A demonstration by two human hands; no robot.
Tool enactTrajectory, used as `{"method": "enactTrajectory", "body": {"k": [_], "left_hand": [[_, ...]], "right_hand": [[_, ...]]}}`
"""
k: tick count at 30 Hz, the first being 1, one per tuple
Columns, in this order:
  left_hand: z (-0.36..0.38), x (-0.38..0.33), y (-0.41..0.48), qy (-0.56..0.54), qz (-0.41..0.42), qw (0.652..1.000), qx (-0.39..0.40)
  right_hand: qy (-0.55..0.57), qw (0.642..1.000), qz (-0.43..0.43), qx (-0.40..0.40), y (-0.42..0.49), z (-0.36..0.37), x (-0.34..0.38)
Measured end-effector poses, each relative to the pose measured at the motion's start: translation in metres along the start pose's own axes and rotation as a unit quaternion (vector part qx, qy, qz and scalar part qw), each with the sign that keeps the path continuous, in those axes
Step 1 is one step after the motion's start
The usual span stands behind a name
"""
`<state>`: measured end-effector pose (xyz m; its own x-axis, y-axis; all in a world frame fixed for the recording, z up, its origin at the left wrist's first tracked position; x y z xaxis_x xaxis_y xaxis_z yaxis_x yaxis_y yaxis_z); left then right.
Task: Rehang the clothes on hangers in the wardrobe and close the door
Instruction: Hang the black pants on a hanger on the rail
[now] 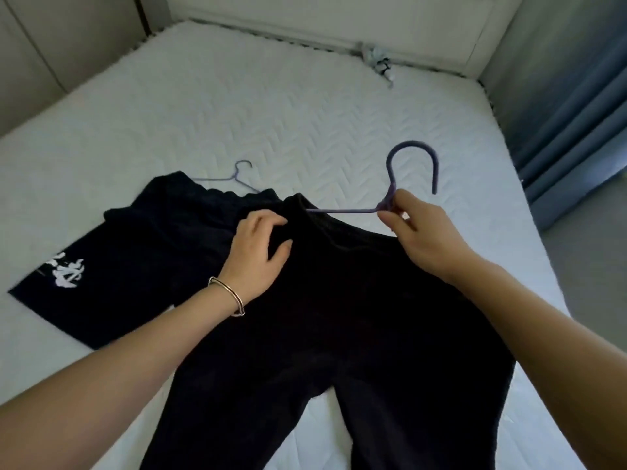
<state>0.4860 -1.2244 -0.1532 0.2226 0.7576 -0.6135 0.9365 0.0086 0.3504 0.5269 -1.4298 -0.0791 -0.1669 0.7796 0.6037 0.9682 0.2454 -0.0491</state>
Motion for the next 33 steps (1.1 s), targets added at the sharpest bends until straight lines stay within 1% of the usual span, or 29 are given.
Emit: {"method": "enactTrajectory", "body": {"k": [1,2,5,6,8,9,11,14,17,19,21,23,26,29,33], "left_hand": [[-0.026,-0.013,0.009,-0.008,-0.011,1.0,-0.007],[-0.049,-0.026,0.017,-0.016,-0.024,1.0,0.004],[-0.108,-0.061,0.027,0.006,-0.011,0.996,0.09],[-0.128,-0.072,0.026,-0.016,-0.006,0.994,0.11],[-0.171,-0.096,0.017,-0.074,-0.005,0.991,0.108],[-0.193,-0.107,0.012,-0.092,0.001,0.992,0.09],[-0.236,-0.13,0.002,-0.113,0.016,0.993,0.029],[-0.303,-0.166,-0.018,-0.151,0.029,0.985,-0.08],[-0.358,-0.197,-0.044,-0.189,0.047,0.97,-0.142],[-0.39,-0.213,-0.066,-0.199,0.05,0.964,-0.167],[-0.417,-0.23,-0.089,-0.167,0.045,0.972,-0.157],[-0.438,-0.243,-0.112,-0.102,0.033,0.986,-0.129],[-0.471,-0.257,-0.145,-0.014,0.0,0.995,-0.097],[-0.509,-0.275,-0.169,0.08,0.007,0.993,-0.09],[-0.567,-0.281,-0.199,0.194,-0.013,0.974,-0.119]], "right_hand": [[0.008,1.0,-0.009,-0.002,-0.013,-0.013,0.021],[0.015,1.0,-0.018,-0.007,-0.026,-0.027,0.041],[0.041,0.998,-0.037,-0.031,-0.059,-0.07,0.098],[0.049,0.997,-0.037,-0.042,-0.069,-0.084,0.114],[0.066,0.995,-0.042,-0.061,-0.087,-0.11,0.143],[0.073,0.993,-0.053,-0.071,-0.096,-0.122,0.158],[0.07,0.992,-0.076,-0.076,-0.111,-0.142,0.188],[0.06,0.992,-0.099,-0.045,-0.135,-0.162,0.228],[0.087,0.988,-0.129,-0.008,-0.158,-0.177,0.267],[0.095,0.982,-0.161,0.018,-0.174,-0.179,0.3],[0.112,0.973,-0.203,0.019,-0.191,-0.182,0.335],[0.132,0.96,-0.247,0.014,-0.207,-0.181,0.37],[0.141,0.938,-0.315,0.032,-0.236,-0.167,0.424],[0.149,0.915,-0.372,0.057,-0.269,-0.151,0.48],[0.177,0.885,-0.412,0.124,-0.308,-0.126,0.55]]}}
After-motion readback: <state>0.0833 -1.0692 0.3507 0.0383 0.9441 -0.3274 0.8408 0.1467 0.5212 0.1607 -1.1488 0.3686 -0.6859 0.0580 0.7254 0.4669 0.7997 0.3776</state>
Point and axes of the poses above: each hand's wrist, its own y-axis towards the middle knuckle, its own z-axis out of the palm, x = y × z, the point moved 7 cm from there along y, towards the middle knuckle, and after that the axes turned 6 degrees about z, right-handed, at the moved point
